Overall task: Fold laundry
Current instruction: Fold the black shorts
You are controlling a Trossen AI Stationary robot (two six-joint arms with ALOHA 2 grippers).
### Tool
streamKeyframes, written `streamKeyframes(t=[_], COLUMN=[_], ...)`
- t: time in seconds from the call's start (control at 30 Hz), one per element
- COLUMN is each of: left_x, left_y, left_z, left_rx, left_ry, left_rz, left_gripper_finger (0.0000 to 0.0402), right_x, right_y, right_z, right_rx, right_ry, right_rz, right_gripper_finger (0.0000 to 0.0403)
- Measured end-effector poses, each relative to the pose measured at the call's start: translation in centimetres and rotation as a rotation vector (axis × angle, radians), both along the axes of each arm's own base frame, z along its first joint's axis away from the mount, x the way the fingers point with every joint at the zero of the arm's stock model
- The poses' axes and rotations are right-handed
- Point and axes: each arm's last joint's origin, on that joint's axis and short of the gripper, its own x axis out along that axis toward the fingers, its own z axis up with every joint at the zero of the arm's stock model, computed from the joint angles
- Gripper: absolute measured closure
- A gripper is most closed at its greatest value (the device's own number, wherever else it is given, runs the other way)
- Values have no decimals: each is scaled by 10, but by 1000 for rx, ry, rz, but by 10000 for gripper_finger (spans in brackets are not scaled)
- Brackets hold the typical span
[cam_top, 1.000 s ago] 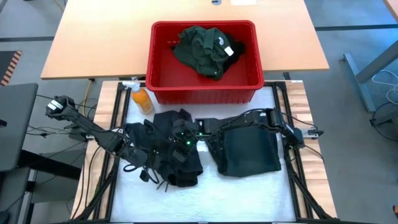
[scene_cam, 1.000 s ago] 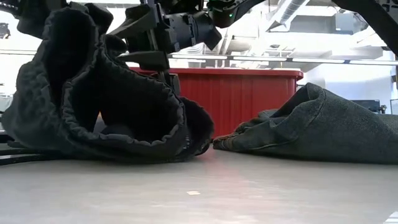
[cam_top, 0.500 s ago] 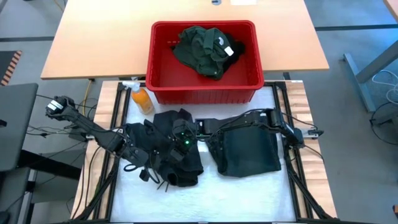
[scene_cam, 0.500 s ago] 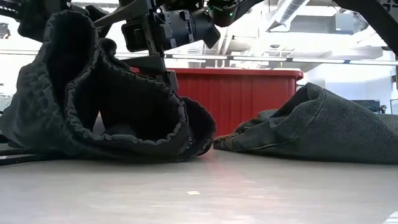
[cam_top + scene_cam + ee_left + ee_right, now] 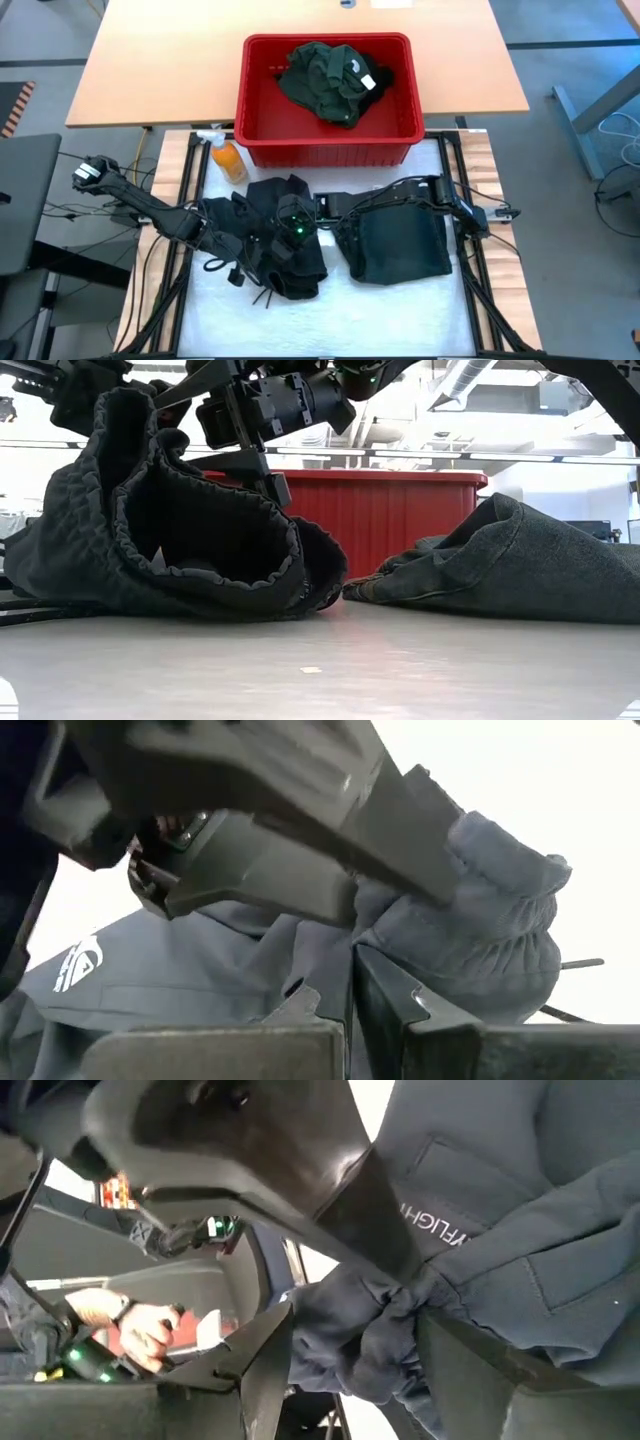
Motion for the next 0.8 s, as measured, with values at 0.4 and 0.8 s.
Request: streamKeyframes(t=[0.4, 0.8], left_x=[1, 5], left_y=[1, 13], left_z=[0, 0], left_rx=[-1, -17], left_ry=[-7, 3], left_rz=[16, 63], left_gripper_finger=[401, 401], right_x=[-2, -3], right_y=[-2, -3], right_z=[-6, -7], right_rx=[37, 30], right_ry=[135, 150], right_rz=[-125, -160], right_gripper_finger=[168, 174])
